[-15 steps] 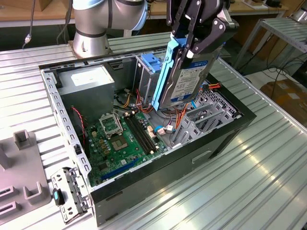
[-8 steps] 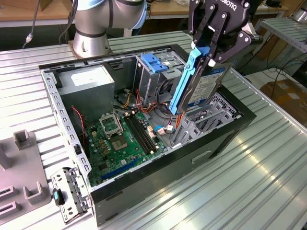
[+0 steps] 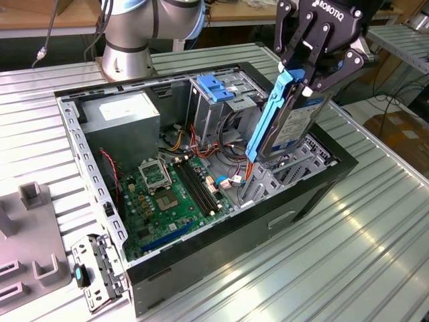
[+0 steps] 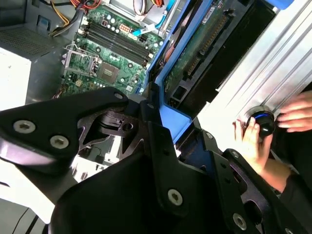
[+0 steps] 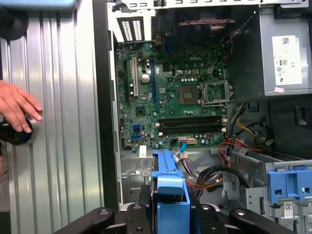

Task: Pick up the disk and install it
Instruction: 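Insert the disk into the insertion slot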

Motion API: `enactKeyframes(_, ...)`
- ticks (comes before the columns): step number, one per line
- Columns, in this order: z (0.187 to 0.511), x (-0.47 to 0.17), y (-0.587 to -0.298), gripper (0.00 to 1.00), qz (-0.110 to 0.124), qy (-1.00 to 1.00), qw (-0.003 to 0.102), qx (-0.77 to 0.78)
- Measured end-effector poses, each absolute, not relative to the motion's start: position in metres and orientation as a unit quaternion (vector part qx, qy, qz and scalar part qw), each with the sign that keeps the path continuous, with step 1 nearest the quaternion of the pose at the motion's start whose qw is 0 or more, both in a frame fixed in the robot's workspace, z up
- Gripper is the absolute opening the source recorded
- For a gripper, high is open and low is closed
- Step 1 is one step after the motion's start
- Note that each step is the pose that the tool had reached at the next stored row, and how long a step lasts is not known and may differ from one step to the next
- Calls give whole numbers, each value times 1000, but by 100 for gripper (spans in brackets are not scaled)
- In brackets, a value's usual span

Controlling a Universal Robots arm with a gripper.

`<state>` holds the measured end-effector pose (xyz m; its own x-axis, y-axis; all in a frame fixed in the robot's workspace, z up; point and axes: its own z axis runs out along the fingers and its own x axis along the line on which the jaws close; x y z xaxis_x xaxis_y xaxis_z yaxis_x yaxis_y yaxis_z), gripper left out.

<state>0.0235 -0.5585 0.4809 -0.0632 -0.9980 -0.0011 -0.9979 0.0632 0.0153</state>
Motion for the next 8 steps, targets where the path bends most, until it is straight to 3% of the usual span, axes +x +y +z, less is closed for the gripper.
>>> enactKeyframes(8,479,53,-559,37,-5,-729,6,684)
